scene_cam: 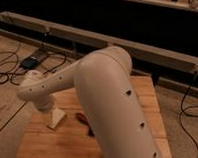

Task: Place the white sponge in the ceramic cup

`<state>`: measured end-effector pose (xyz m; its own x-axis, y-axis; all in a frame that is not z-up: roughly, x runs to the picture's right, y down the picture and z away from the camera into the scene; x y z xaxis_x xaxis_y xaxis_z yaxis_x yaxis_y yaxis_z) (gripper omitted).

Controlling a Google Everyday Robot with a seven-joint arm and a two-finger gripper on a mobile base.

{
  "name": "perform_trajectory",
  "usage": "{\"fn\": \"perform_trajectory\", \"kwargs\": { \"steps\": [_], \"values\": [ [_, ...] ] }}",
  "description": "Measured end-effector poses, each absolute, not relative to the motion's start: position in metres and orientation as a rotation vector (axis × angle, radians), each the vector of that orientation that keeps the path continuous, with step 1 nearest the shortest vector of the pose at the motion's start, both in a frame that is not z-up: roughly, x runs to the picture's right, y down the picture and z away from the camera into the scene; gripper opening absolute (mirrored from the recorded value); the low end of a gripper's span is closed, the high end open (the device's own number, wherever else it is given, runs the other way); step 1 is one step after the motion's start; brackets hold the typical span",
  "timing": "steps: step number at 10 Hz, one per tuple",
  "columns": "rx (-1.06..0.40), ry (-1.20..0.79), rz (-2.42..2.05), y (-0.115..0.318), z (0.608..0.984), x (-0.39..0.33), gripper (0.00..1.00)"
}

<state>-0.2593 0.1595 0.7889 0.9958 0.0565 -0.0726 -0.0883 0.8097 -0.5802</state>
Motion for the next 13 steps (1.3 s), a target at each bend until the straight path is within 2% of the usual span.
{"fn": "perform_trajectory", "kwargs": {
  "steps": [6, 13],
  "values": [
    [-0.605, 0.105, 0.091, 0.174, 0.82, -0.264, 0.8],
    [-0.585, 0.152, 0.071, 0.189, 0.837, -0.267, 0.8]
  ]
}}
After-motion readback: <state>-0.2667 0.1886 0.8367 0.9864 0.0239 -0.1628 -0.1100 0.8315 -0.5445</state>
